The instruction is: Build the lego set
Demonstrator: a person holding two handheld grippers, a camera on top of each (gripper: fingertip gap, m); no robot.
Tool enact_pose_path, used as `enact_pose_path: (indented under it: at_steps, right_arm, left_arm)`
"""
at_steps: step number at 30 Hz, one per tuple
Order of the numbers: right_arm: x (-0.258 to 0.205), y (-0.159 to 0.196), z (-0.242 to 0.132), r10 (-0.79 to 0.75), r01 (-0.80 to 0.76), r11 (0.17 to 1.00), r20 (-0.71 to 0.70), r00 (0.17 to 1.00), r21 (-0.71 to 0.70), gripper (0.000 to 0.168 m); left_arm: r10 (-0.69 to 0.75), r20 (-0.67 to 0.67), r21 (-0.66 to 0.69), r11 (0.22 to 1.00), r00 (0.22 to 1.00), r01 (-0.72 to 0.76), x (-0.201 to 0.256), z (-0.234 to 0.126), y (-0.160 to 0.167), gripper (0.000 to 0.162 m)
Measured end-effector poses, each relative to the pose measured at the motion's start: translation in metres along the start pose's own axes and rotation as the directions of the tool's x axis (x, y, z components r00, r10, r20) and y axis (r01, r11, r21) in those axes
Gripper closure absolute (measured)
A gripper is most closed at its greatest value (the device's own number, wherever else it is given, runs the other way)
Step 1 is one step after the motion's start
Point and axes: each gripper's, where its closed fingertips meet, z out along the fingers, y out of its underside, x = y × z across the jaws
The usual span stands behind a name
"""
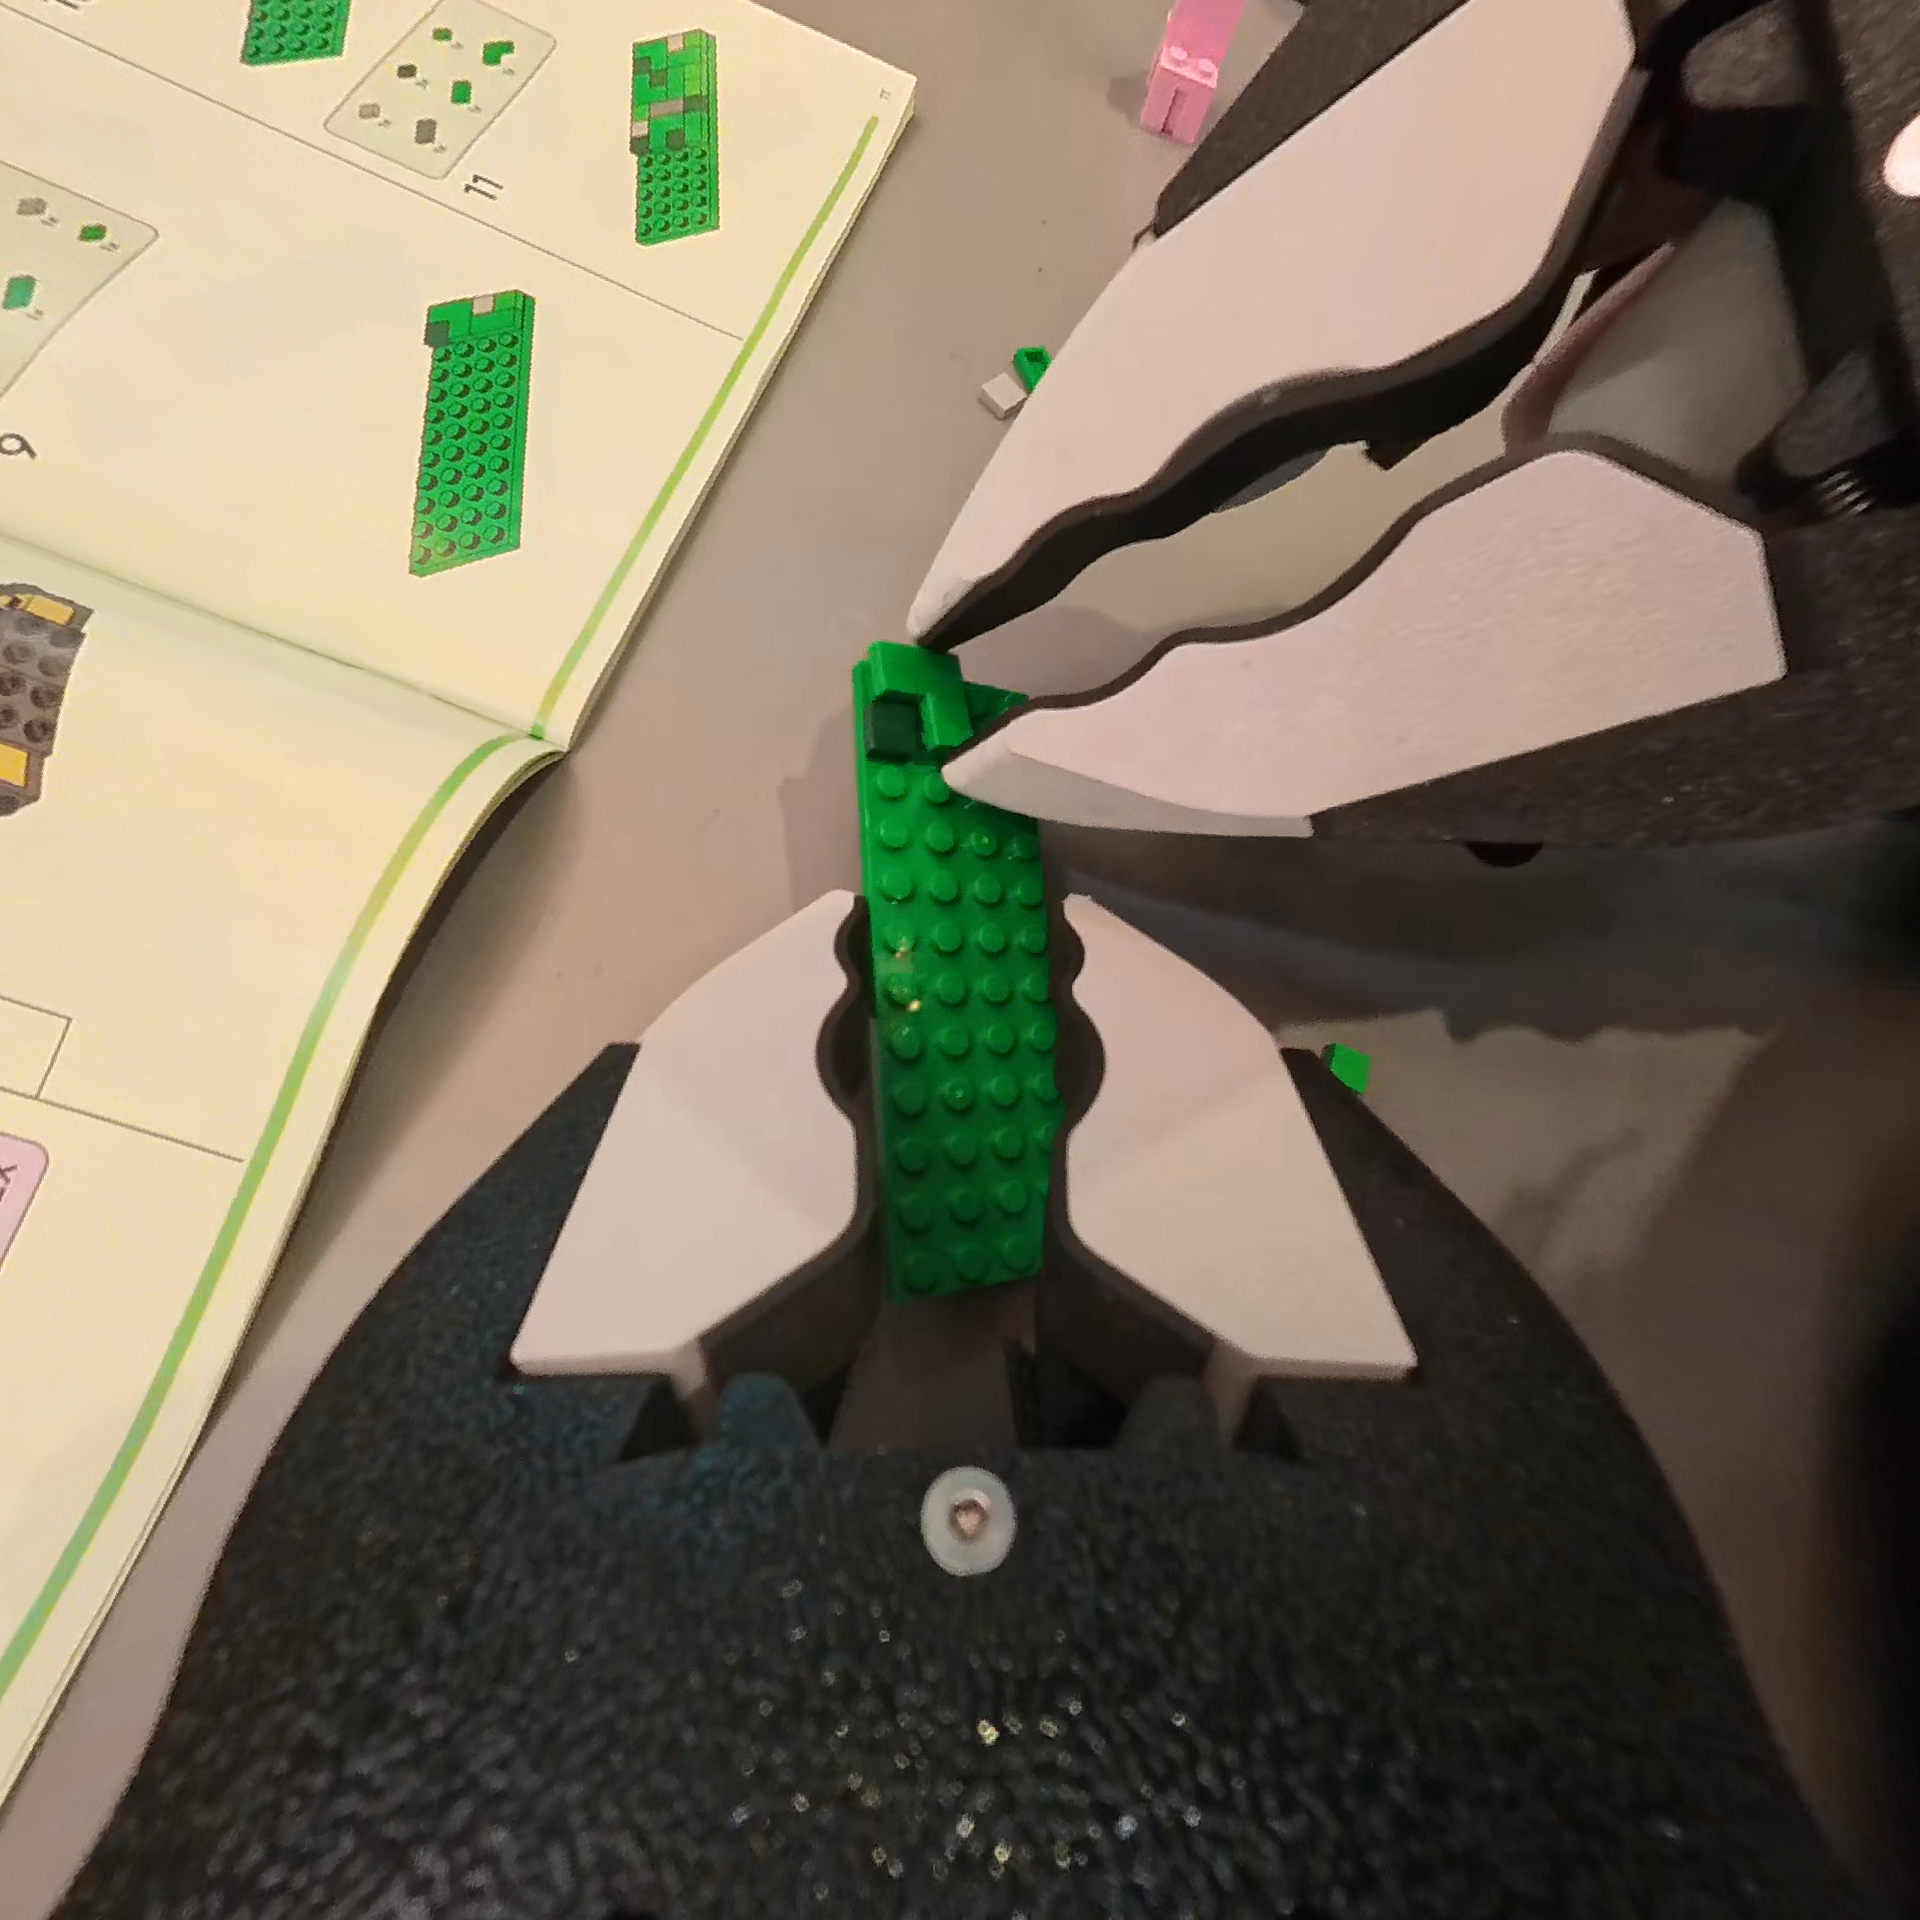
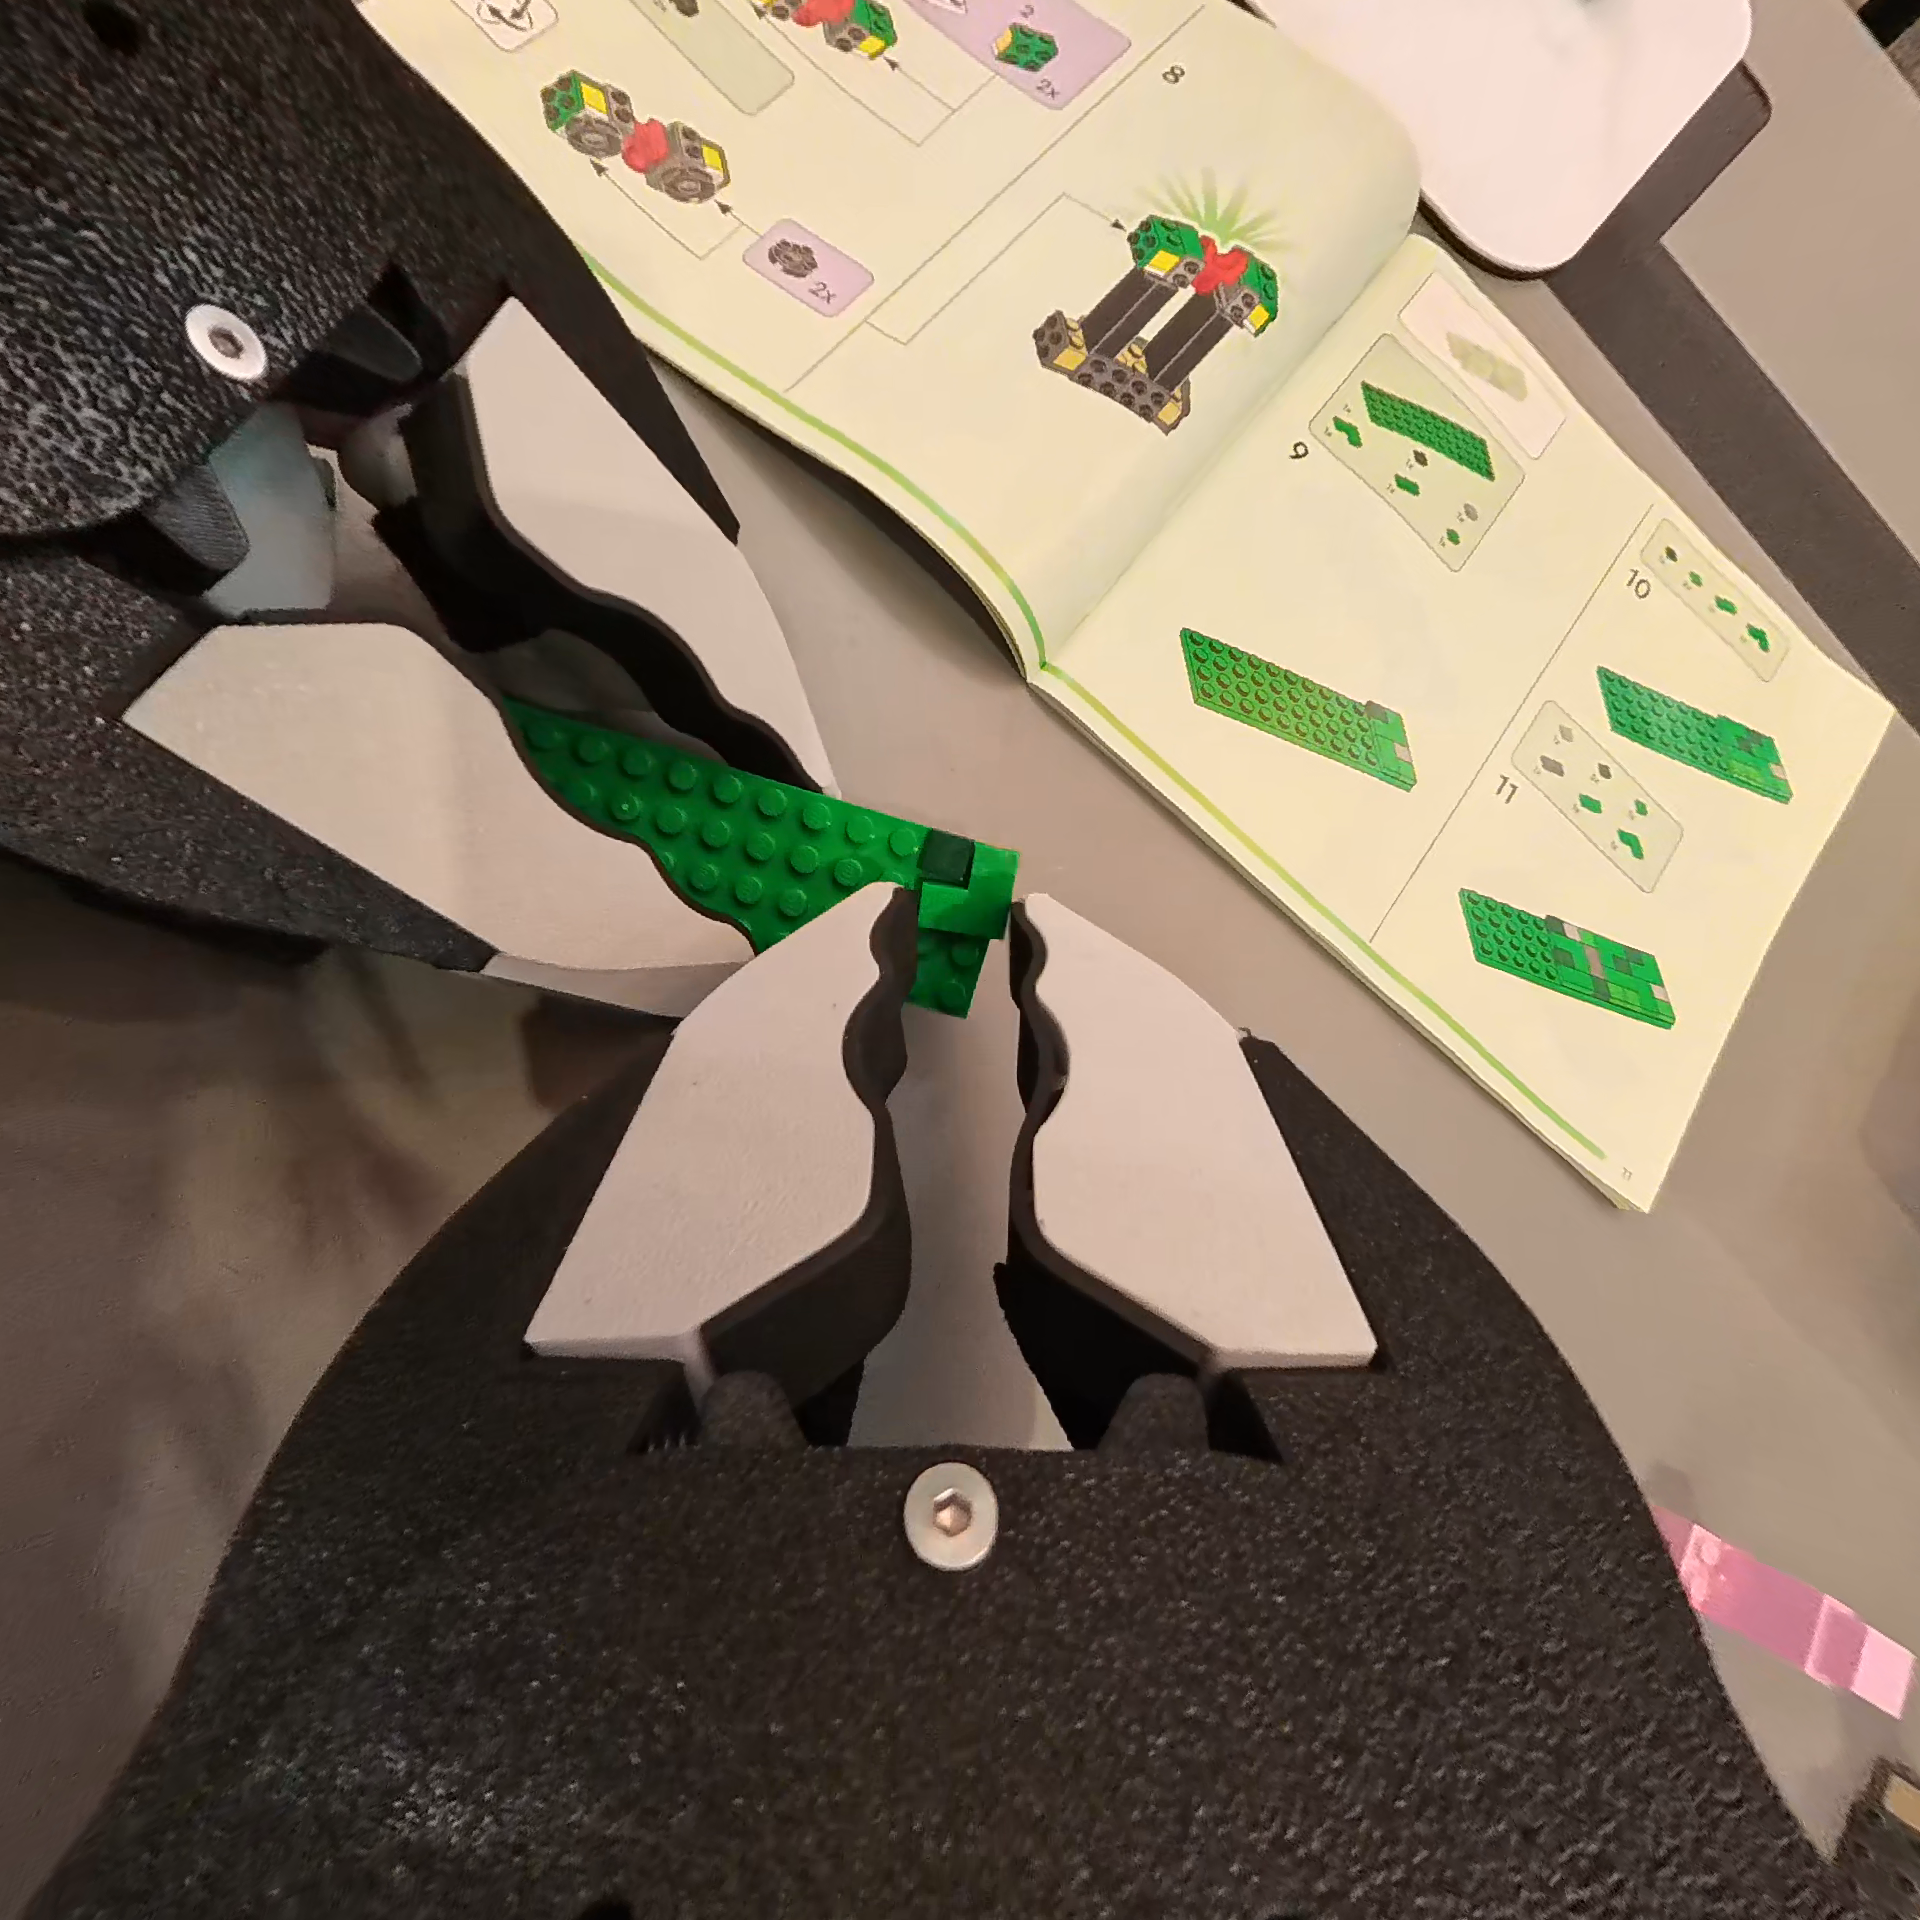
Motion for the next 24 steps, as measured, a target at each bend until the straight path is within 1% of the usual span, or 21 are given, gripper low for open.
enact_pose_path:
  at_steps: [10, 14, 16, 18, 19, 20, 21, 22, 24]
  right_arm:
    - [-0.001, -0.003, -0.003, 0.034, -0.035, 0.999, 0.017, 0.999, 0.022, 0.143]
    - [0.007, -0.008, -0.014, 0.021, -0.023, 0.996, 0.019, 1.0, 0.09, 0.14]
    - [0.025, -0.008, -0.024, -0.006, 0.015, 0.988, -0.057, 0.998, 0.152, 0.133]
    - [0.033, -0.006, -0.033, -0.129, 0.149, 0.963, -0.103, 0.986, 0.226, 0.131]
    - [0.029, -0.006, -0.037, -0.231, 0.251, 0.929, -0.106, 0.967, 0.273, 0.131]
    - [0.02, -0.005, -0.041, -0.349, 0.364, 0.871, -0.107, 0.931, 0.329, 0.131]
    - [0.01, -0.003, -0.045, -0.466, 0.472, 0.793, -0.115, 0.877, 0.385, 0.132]
    - [0.003, -0.002, -0.049, -0.558, 0.566, 0.704, -0.158, 0.815, 0.43, 0.133]
    - [0.005, -0.005, -0.056, -0.625, 0.697, 0.555, -0.326, 0.709, 0.454, 0.137]
  left_arm:
    - [-0.008, -0.017, 0.001, 1.0, 1.0, 0.008, 0.001, 0.0, 0.0, 0.13]
    - [0.001, -0.055, -0.015, 1.0, 0.998, -0.002, 0.003, -0.002, 0.001, 0.13]
    - [0.013, -0.099, -0.037, 0.999, 0.995, -0.017, 0.005, -0.004, 0.003, 0.13]
    - [0.018, -0.15, -0.066, 0.997, 0.989, -0.029, 0.006, -0.009, 0.003, 0.131]
    - [0.01, -0.183, -0.077, 0.997, 0.983, -0.025, 0.007, -0.011, 0.002, 0.131]
    - [-0.011, -0.221, -0.085, 0.996, 0.975, -0.008, 0.008, -0.014, -0.002, 0.131]
    - [-0.038, -0.264, -0.092, 0.996, 0.964, 0.014, 0.01, -0.017, -0.006, 0.131]
    - [-0.061, -0.306, -0.102, 0.994, 0.95, 0.031, 0.012, -0.02, -0.011, 0.131]
    - [-0.086, -0.367, -0.124, 0.991, 0.926, 0.043, 0.016, -0.025, -0.022, 0.131]
